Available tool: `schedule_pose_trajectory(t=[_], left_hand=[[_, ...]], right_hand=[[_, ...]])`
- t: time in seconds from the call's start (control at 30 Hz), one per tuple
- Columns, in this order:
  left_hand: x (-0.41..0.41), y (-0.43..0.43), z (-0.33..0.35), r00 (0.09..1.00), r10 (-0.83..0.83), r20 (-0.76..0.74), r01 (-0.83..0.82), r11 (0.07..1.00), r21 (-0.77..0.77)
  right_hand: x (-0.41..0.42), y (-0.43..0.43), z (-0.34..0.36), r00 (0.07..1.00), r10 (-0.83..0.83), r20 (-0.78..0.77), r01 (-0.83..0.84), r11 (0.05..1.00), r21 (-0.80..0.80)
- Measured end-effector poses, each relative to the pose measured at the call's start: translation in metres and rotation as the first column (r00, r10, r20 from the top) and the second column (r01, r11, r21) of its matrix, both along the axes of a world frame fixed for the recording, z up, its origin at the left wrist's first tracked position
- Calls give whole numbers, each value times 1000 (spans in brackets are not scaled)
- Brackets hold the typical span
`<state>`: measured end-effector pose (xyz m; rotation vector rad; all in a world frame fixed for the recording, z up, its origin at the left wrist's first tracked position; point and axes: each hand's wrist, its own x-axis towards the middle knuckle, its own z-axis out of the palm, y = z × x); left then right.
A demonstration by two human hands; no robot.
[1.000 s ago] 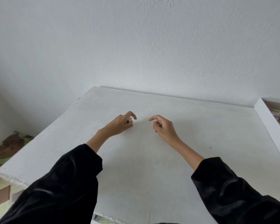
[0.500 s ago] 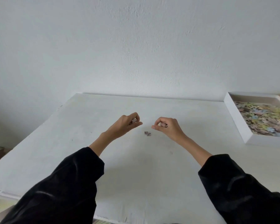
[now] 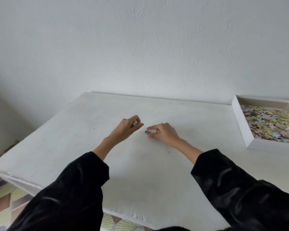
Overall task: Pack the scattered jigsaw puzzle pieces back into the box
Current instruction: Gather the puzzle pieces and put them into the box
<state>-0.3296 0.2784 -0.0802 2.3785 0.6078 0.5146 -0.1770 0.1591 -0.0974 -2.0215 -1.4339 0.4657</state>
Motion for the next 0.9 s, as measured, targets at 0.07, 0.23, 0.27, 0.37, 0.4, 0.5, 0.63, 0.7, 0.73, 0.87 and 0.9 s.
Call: schedule_pose_trajectory(t=[0.07,0.23,0.27,0.37,0.4,0.5,0.63,0.7,0.73,0.87,0.9], left_hand=[[-3,0,-2,1000,11,-7,-11,1000,4],[-8,4,-2,999,28,-14,-28,1000,14],[-7,6,-3,1000,27,-16,-26,999,19],[-4,7,0,1000,7,-14,-7,1000,23],[-1,6,2,1000,-2,-11,2,1000,21],[10,1,7,1000,-30,4,30,999,23],[34,-12,10,997,-75,24,74,997,36],[50,-21,12,994,-107,35,105,993,49],[58,-27,12,992,-124,40,121,991,59],[98,-53,16,978,-199,69,192,977,93],[109,-61,18,973,-217,75,209,973,101]], right_hand=[[-1,3,-1,1000,-19,3,19,1000,11],[2,8,3,999,11,-34,-13,998,-62],[4,7,4,999,34,-43,-37,997,-71],[8,1,3,993,69,-99,-72,997,-28],[10,-2,5,989,68,-132,-68,998,6],[21,-14,14,983,52,-175,-35,994,99],[45,-35,32,987,0,-161,32,979,199],[60,-49,40,987,-30,-155,67,969,239],[68,-57,42,987,-44,-151,82,964,252],[102,-94,50,982,-104,-161,148,945,292],[111,-104,52,980,-118,-160,162,940,300]])
